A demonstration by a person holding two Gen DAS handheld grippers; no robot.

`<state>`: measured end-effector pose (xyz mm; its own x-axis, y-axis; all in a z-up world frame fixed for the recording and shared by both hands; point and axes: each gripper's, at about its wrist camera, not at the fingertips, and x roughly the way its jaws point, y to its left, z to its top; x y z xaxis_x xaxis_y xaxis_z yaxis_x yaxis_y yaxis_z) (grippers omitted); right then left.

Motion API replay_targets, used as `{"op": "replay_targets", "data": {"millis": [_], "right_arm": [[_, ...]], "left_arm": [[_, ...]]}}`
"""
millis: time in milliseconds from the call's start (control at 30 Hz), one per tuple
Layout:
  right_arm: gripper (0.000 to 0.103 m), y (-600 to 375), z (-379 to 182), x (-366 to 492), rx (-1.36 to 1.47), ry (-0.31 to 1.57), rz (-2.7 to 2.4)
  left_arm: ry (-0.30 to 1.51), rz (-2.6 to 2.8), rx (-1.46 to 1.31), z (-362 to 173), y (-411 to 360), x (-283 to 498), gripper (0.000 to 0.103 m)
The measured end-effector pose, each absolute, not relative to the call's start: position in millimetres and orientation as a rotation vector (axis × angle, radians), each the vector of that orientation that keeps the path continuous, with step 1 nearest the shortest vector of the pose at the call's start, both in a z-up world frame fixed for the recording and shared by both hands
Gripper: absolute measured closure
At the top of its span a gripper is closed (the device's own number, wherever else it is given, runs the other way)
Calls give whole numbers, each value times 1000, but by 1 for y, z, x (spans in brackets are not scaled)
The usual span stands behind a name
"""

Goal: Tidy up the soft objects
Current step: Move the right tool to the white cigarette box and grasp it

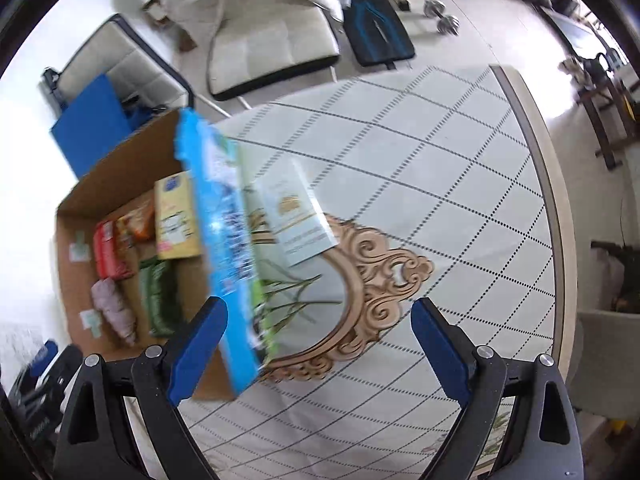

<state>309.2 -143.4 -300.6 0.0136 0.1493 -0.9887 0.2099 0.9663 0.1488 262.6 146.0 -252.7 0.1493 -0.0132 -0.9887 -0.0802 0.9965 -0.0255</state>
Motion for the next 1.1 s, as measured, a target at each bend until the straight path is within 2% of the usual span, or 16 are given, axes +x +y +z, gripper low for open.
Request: {"op": "replay_targets", "data": {"millis": [133,333,433,500,667,767,833,867,1033,1100], "right_arm": [[8,-150,-348,330,386,1623,-58],[10,-139,-391,359,372,1637,-35],[16,-142,-403,362,414,1636,2],[33,-146,-409,362,432,1636,22],[34,-147,-417,360,439,1609,120],[35,-130,-419,356,291,1593,147],[48,-120,-416,352,180,1573,123],[51,-122,-415,352,171,1566,110],[50,-132,-404,350,257,1527,213],[42,-112,-401,344,137,1525,280]], "left_arm": [[1464,61,-72,-276,137,267,0],[1492,84,-49,-297,129,274,0],[1514,98,-57,-309,130,278,0],[1519,104,-68,-313,131,278,0],[1525,110,-79,-317,130,277,0],[1530,116,-77,-319,127,277,0],[1535,114,-86,-321,125,277,0],[1534,117,-86,-321,124,276,0],[1530,115,-94,-319,119,273,0],[1534,121,-94,-321,118,273,0]]}}
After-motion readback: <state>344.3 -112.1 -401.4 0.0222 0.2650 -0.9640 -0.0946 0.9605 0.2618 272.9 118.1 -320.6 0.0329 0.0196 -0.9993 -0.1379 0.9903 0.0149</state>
